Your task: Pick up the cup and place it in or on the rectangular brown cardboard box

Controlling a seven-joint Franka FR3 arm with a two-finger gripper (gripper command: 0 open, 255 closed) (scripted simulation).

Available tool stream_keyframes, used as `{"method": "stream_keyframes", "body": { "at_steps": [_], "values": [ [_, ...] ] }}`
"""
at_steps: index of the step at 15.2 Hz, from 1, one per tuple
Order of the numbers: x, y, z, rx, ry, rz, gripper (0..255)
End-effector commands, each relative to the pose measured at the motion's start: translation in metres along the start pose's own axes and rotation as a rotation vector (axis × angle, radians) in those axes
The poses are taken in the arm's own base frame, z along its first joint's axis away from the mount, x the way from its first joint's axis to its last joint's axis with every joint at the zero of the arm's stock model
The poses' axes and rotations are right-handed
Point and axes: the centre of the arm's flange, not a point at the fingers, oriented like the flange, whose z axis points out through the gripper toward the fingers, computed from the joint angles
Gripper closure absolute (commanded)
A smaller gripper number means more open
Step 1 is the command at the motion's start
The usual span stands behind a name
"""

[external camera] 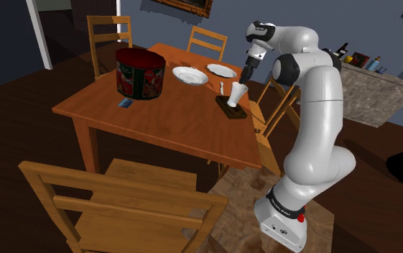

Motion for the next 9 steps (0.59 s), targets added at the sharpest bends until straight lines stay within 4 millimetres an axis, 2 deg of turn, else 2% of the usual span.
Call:
{"method": "stream_keyframes", "body": {
  "at_steps": [1,2,9],
  "values": [
    [0.001,0.000,-0.023,0.001,-0.001,-0.001,0],
    [0.001,0.000,-0.033,0.001,-0.001,-0.001,0],
    [0.001,0.000,-0.033,0.001,-0.001,0.000,0]
  ]
}}
